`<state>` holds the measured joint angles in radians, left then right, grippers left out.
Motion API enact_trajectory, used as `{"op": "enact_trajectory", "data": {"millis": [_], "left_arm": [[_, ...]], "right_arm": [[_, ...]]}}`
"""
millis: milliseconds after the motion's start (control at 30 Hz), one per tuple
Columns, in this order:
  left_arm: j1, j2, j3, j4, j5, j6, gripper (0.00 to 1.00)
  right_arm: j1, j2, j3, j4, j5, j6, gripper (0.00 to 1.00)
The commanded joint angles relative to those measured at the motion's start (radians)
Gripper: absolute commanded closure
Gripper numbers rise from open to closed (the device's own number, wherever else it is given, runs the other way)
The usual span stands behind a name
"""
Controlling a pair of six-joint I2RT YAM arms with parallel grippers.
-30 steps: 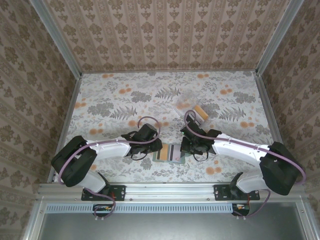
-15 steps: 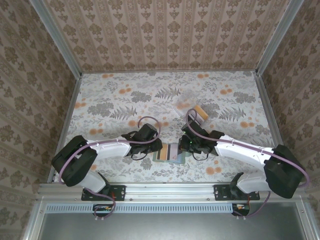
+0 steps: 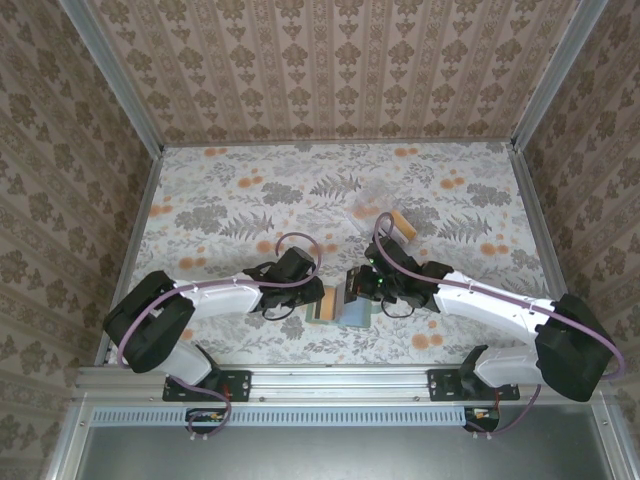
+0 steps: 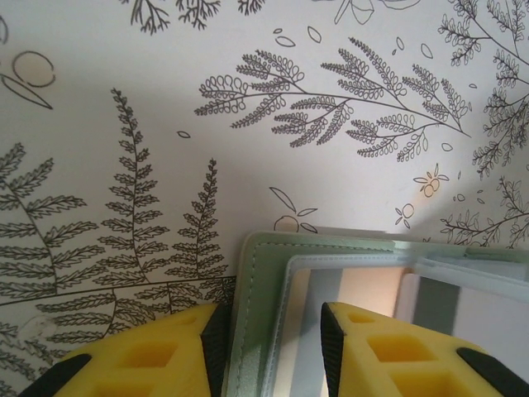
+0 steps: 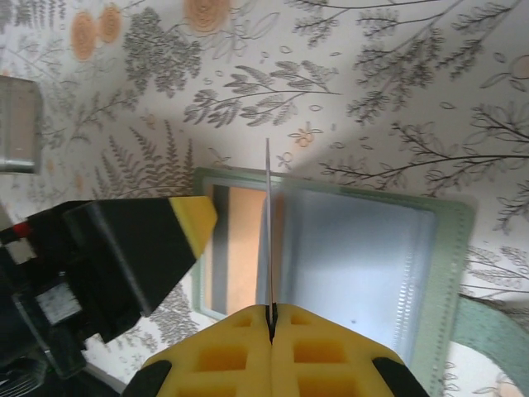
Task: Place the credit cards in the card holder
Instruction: Flip over the card slot in the card holder.
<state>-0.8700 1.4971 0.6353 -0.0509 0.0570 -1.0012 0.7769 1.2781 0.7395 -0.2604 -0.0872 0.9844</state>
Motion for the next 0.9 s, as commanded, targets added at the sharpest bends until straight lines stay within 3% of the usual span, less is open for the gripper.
{"op": "enact_trajectory", "data": {"millis": [0,400,667,867], "left_arm": [[-0.017,0.016,-0.022,0.036,0.048,-0.031,0.63],[-0.019,-0.102,-0.077,-0.014,-0.052,-0.078,0.62],[-0.019,-0.242,-0.140,-0.092,-0.156,-0.122,0.50],[-0.018,-0.293,-0.157,-0.057,-0.147,-0.065,0.43]], "right_arm": [[-0.003,0.010,-0.003,0.060,-0.044,0.018,1.00],[-0.003,0.105,0.008,0.137,-0.112,0.018,1.00],[-0.012,0.126,0.003,0.108,-0.103,0.010,1.00],[-0.024,0.077,-0.094,0.216,-0.128,0.051,1.00]]}}
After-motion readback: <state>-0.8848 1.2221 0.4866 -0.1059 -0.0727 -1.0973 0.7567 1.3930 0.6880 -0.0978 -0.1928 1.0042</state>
